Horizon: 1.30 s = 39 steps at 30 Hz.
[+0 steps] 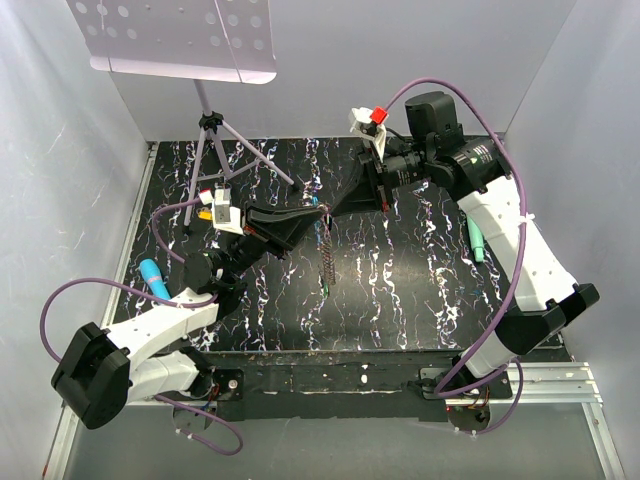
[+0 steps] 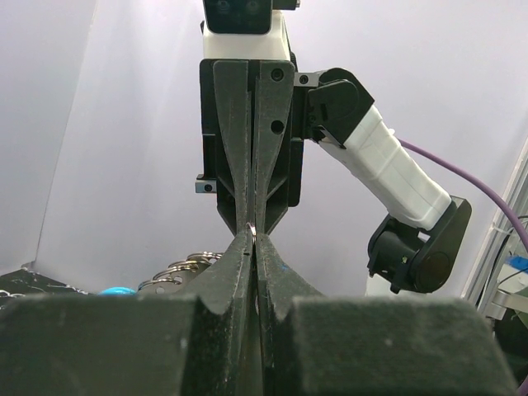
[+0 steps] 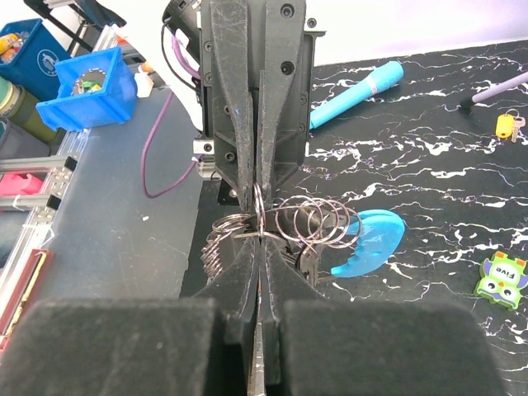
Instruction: Put the keys on the keyring
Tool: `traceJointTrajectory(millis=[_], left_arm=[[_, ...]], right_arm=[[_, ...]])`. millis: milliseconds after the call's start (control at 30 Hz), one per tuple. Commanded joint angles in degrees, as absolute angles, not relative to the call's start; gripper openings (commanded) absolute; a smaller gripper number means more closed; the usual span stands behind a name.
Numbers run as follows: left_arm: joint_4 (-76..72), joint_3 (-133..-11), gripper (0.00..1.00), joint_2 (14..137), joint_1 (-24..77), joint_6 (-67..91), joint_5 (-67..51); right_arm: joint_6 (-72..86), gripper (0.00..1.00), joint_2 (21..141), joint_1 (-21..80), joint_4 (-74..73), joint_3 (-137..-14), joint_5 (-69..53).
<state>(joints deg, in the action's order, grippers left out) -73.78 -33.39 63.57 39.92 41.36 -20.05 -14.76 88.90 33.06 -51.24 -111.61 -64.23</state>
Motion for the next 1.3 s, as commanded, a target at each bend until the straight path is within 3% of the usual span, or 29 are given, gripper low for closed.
traceJointTrajectory(millis=[0,533,1033,1200,1267], left_arm=[[-80.2,-35.0,0.00,62.3,40.0,41.5,-18.3],[-81.6,-35.2,0.00,62.4,39.9,41.8,-17.6],[-82.7,-32.9,0.00,62.8,39.9,42.0,-14.7],[-81.7,-31.5,0.00,61.8,40.0,41.0,-13.7],[-81.5,-30.6,0.00,61.1,40.0,40.7,-13.5]], right_arm=[[-15.3,0.01,87.6,33.5,-50.5,-111.5,-64.2],[-14.3,0.01,86.7,35.7,-48.6,-107.4,-61.7],[-8.1,0.01,85.9,39.6,-42.2,-105.8,-48.6],[-8.1,0.01,85.2,40.1,-42.0,-105.5,-52.6],[-10.0,0.17,84.4,40.0,-43.2,-105.2,-54.6]])
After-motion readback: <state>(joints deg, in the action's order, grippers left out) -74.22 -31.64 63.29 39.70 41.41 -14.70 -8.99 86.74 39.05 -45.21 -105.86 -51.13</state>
